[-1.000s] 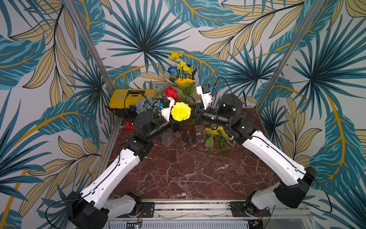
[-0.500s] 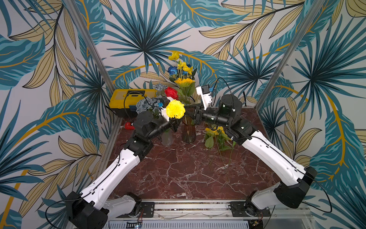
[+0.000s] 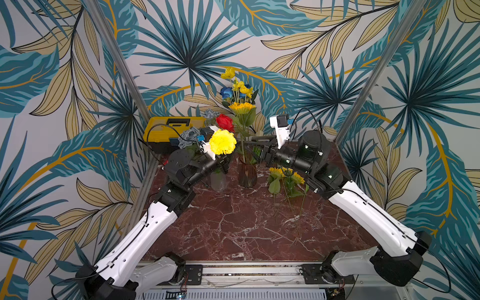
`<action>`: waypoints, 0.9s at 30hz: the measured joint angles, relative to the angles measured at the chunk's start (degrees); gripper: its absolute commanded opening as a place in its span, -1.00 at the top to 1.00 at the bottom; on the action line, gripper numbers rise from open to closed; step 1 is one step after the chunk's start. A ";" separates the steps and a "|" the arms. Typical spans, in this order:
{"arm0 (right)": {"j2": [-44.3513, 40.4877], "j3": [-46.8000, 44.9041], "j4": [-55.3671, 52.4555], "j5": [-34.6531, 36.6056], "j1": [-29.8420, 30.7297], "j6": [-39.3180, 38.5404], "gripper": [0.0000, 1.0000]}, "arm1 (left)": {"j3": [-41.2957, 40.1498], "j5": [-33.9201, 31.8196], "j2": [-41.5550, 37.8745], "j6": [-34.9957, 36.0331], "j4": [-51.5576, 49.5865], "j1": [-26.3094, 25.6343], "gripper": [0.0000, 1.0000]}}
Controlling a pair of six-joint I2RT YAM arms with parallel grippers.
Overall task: Pick out yellow flowers from the vase
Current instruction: Place the flower at the center of the board.
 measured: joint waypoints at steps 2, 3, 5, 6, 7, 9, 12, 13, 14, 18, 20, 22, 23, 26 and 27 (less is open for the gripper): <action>-2.25 -1.73 -1.31 4.13 -0.02 -1.01 -0.35 | 0.46 0.39 0.09 -0.70 -0.04 -0.02 0.80; -3.50 -2.69 -2.21 6.51 -0.02 -1.62 -0.35 | 0.92 0.72 0.17 -1.14 -0.09 -0.13 0.80; -5.57 -4.22 -3.85 10.69 -0.02 -2.64 -0.37 | 2.08 1.60 0.52 -2.40 -0.02 -0.33 0.79; -6.64 -4.94 -4.83 12.85 -0.02 -3.08 -0.38 | 2.82 2.16 0.81 -3.19 -0.02 -0.42 0.79; -7.58 -5.64 -5.73 14.91 -0.02 -3.39 -0.39 | 3.52 2.62 1.14 -3.78 0.00 -0.63 0.80; -9.68 -7.23 -7.74 19.91 -0.02 -3.82 -0.44 | 4.81 3.48 1.99 -5.09 0.11 -1.51 0.79; -12.94 -10.25 -9.55 26.88 -0.07 -4.13 -0.45 | 6.14 4.31 3.76 -6.40 0.26 -3.61 0.79; -13.75 -10.84 -10.34 28.68 -0.07 -4.15 -0.45 | 6.40 4.28 4.33 -6.69 0.28 -4.31 0.79; -14.62 -11.43 -11.10 30.69 -0.09 -4.20 -0.45 | 6.73 4.31 5.20 -7.02 0.39 -5.29 0.79; -17.31 -12.17 -14.91 39.28 -0.26 -4.33 -0.46 | 9.49 3.82 10.25 -7.39 -0.59 -9.18 0.79; -18.58 -12.22 -16.98 43.67 -0.48 -4.28 -0.45 | 11.67 3.28 13.38 -7.48 -2.10 -10.91 0.80; -20.22 -12.74 -18.84 47.84 -0.79 -4.00 -0.46 | 14.43 2.60 17.11 -7.58 -4.02 -12.26 0.80; -21.20 -13.18 -19.76 49.86 -0.98 -3.80 -0.45 | 16.09 2.34 19.47 -7.76 -5.16 -12.92 0.80; -24.00 -14.53 -22.56 54.64 -1.62 -2.91 -0.46 | 20.48 1.14 25.75 -8.44 -8.83 -14.23 0.80; -24.65 -14.80 -23.37 55.80 -1.84 -2.58 -0.46 | 22.08 0.76 27.89 -8.57 -10.19 -14.56 0.80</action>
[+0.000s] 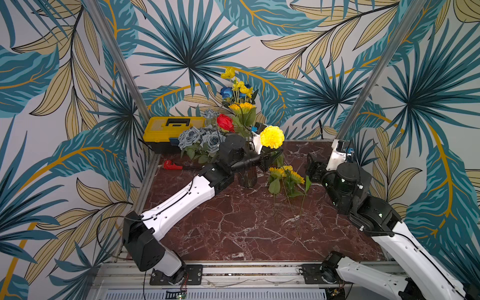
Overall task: Pick out yellow flowers from the vase
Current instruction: Place the flower at the center of the board.
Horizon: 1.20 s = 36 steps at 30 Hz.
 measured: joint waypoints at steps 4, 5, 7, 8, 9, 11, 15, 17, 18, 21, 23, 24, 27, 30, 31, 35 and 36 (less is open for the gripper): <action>-2.78 -2.05 -1.81 3.48 -0.61 0.92 -0.46 | 9.33 -1.90 10.58 -0.50 -7.56 -1.38 0.79; -3.63 -2.97 -1.81 3.87 -0.68 1.03 -0.46 | 12.55 -2.40 13.68 -0.61 -9.97 -1.62 0.79; -5.03 -4.48 -1.84 4.28 -0.76 1.05 -0.46 | 18.60 -3.30 19.37 -0.83 -14.34 -2.21 0.79; -5.53 -4.94 -1.84 4.42 -0.76 1.05 -0.46 | 21.44 -3.78 22.14 -0.98 -16.52 -2.54 0.79; -5.86 -5.11 -1.84 4.48 -0.76 1.03 -0.46 | 23.93 -4.15 24.52 -1.09 -18.49 -2.84 0.79; -6.29 -5.25 -1.81 4.52 -0.76 1.01 -0.46 | 28.83 -5.05 29.29 -1.51 -22.38 -3.45 0.79; -7.04 -5.70 -1.84 4.52 -0.79 1.01 -0.46 | 36.85 -5.38 36.70 -3.21 -28.17 -4.15 0.78; -7.56 -6.29 -1.81 4.52 -0.79 0.98 -0.46 | 38.38 -5.40 38.71 -4.15 -29.77 -4.55 0.78; -7.82 -6.64 -1.79 4.50 -0.79 0.98 -0.46 | 38.95 -5.46 39.45 -4.57 -30.60 -4.70 0.78; -8.41 -7.50 -1.77 4.44 -0.85 0.90 -0.46 | 40.52 -5.66 41.48 -5.70 -32.13 -4.98 0.73; -8.50 -7.67 -1.79 4.20 -0.87 0.87 -0.46 | 41.03 -6.25 42.49 -6.16 -32.35 -5.14 0.69; -8.48 -7.67 -1.77 3.89 -0.87 0.85 -0.46 | 41.20 -6.64 43.01 -6.36 -32.50 -5.20 0.67; -8.46 -7.80 -1.77 3.17 -0.87 0.85 -0.46 | 41.68 -7.63 44.17 -6.75 -32.94 -5.29 0.48; -8.50 -8.02 -1.70 2.51 -0.87 0.85 -0.46 | 41.99 -8.83 44.68 -6.54 -33.66 -5.29 0.44; -8.52 -8.15 -1.66 2.45 -0.87 0.85 -0.46 | 42.14 -9.40 44.76 -6.47 -33.86 -5.27 0.40; -8.63 -8.63 -1.36 2.01 -0.87 0.85 -0.46 | 42.88 -11.19 44.85 -5.84 -34.21 -5.27 0.31; -8.63 -8.68 -1.33 1.84 -0.87 0.85 -0.46 | 43.21 -11.45 44.85 -5.73 -34.36 -5.27 0.26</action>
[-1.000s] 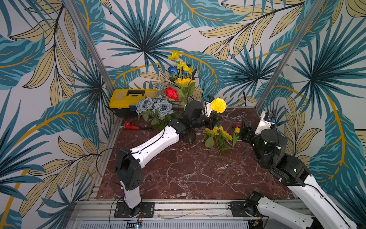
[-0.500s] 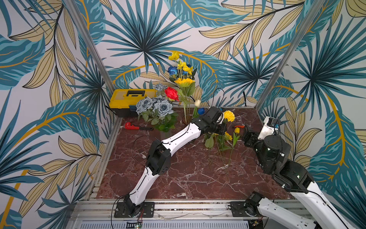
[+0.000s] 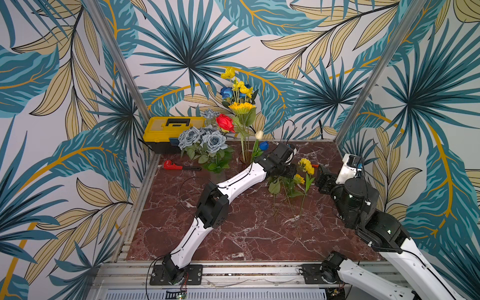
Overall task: Pick out yellow flowers from the vase
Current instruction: Place the flower at the center of the board.
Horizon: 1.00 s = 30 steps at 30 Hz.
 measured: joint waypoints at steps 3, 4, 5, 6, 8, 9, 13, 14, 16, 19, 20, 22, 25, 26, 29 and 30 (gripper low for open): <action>0.02 -0.02 0.04 -0.44 0.00 0.00 -0.46 | 0.76 -0.87 0.02 0.48 -0.09 0.00 0.20; 0.02 -0.02 0.07 -0.55 0.00 0.00 -0.46 | 1.07 -1.20 0.02 0.57 -0.13 0.00 0.18; 0.02 -0.02 0.11 -0.63 0.00 0.00 -0.46 | 1.25 -1.42 0.02 0.70 -0.15 0.00 0.17; 0.02 -0.07 0.24 -0.72 0.00 0.00 -0.46 | 1.40 -1.66 0.02 0.74 -0.11 0.02 0.17; 0.09 -0.11 0.55 -0.96 0.00 0.00 -0.46 | 1.64 -2.01 0.02 0.74 -0.11 0.04 0.17; 0.09 -0.11 0.72 -1.05 0.00 0.00 -0.46 | 1.68 -2.08 0.02 0.76 -0.13 0.07 0.17; 0.13 -0.20 1.14 -1.05 0.00 0.00 -0.46 | 1.68 -2.29 0.02 0.79 -0.13 0.15 0.12; 0.13 -0.26 1.22 -1.07 0.00 -0.02 -0.47 | 1.68 -2.29 0.02 0.81 -0.13 0.17 0.09; 0.17 -0.39 1.27 -1.07 0.00 -0.02 -0.47 | 1.68 -2.27 -0.04 1.14 -0.13 0.20 0.00; 0.44 -0.48 1.29 -1.05 0.00 -0.02 -0.48 | 1.68 -2.19 -0.70 2.10 -0.52 0.22 -0.11; 0.52 -0.50 1.29 -1.05 0.00 -0.02 -0.48 | 1.68 -2.12 -1.22 2.47 -0.79 0.20 -0.15; 0.68 -0.63 1.36 -1.05 0.00 -0.04 -0.49 | 1.68 -2.05 -3.23 3.39 -1.09 0.15 -0.22; 1.07 -0.92 1.55 -1.07 -0.02 -0.11 -0.58 | 0.52 -1.86 -9.03 5.20 -1.11 -0.13 -0.30; 1.31 -0.96 1.70 -1.07 0.00 -0.09 -0.58 | 0.02 -1.86 -11.21 5.86 -1.07 -0.28 -0.33; 2.51 -0.98 2.56 -1.75 -0.02 -0.31 -0.65 | -2.27 -2.08 -20.04 8.15 -0.57 -1.27 -0.39; 3.15 -0.98 2.97 -2.16 -0.07 -0.52 -0.67 | -3.37 -2.32 -23.34 9.01 -0.17 -1.73 -0.40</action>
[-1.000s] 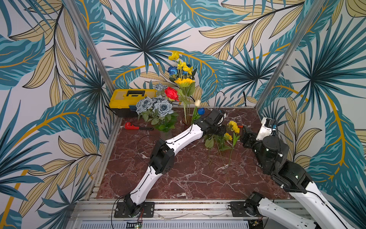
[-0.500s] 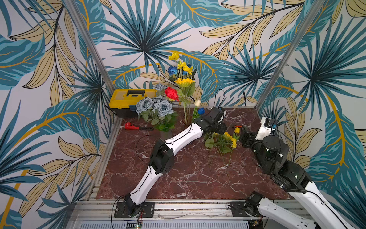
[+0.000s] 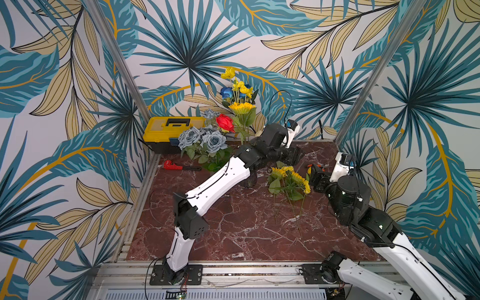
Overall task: Pick out yellow flowers from the vase
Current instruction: Place the flower at the center of the board, then pick up the flower from the vase.
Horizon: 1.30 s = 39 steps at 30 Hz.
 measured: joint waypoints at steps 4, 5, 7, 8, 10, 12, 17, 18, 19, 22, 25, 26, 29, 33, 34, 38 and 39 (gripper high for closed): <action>3.48 0.28 1.60 -2.78 -0.04 -1.62 -0.76 | -8.76 -2.86 -13.18 3.28 3.28 -1.31 -0.49; 4.33 0.44 2.01 -3.78 -0.04 -2.27 -0.79 | -11.85 -4.22 -16.24 4.09 4.31 -1.46 -0.51; 6.49 1.18 3.43 -6.86 -0.07 -4.22 -0.82 | -19.71 -8.59 -22.71 5.35 7.15 -1.33 -0.57; 7.54 1.77 4.02 -8.66 -0.07 -5.18 -0.82 | -23.65 -10.58 -25.51 5.79 8.68 -1.03 -0.59; 10.25 3.78 5.57 -13.22 -0.13 -7.54 -0.83 | -32.28 -14.05 -31.23 5.73 10.93 0.81 -0.61; 13.46 6.56 6.64 -17.68 -0.15 -9.62 -0.83 | -38.64 -15.37 -35.30 4.11 12.00 4.13 -0.64; 24.55 16.92 7.61 -26.77 -0.15 -13.97 -0.83 | -53.42 -19.30 -46.03 -0.61 13.03 14.71 -0.72; 26.93 19.04 7.67 -27.93 -0.15 -14.62 -0.83 | -55.69 -20.24 -48.48 -1.07 12.92 15.72 -0.74; 29.53 21.24 7.67 -28.92 -0.13 -15.23 -0.81 | -57.77 -21.03 -51.12 -1.49 12.87 16.37 -0.74; 36.11 26.80 7.08 -30.73 -0.15 -16.48 -0.66 | -61.22 -22.40 -57.31 -2.23 12.55 17.92 -0.75; 42.05 32.04 6.54 -32.63 -0.15 -17.35 -0.55 | -63.21 -23.45 -61.11 -2.49 12.13 19.10 -0.75; 44.04 33.75 6.38 -33.42 -0.15 -17.59 -0.51 | -64.04 -23.76 -62.03 -2.67 12.00 19.39 -0.75; 49.35 38.71 5.60 -35.17 -0.15 -17.90 -0.43 | -66.71 -24.39 -63.69 -2.91 11.23 19.85 -0.76; 55.28 44.44 4.85 -36.61 -0.15 -17.90 -0.38 | -68.74 -24.44 -63.89 -2.91 9.51 20.24 -0.76; 56.19 45.29 4.52 -36.79 -0.15 -17.77 -0.36 | -68.91 -24.46 -63.89 -2.89 9.27 20.31 -0.76; 59.71 48.81 3.61 -36.83 -0.33 -17.29 -0.27 | -69.18 -24.46 -64.15 -2.86 8.87 20.68 -0.77; 60.37 49.48 3.41 -36.89 -0.44 -17.20 -0.23 | -69.22 -24.48 -64.30 -2.84 8.85 20.79 -0.77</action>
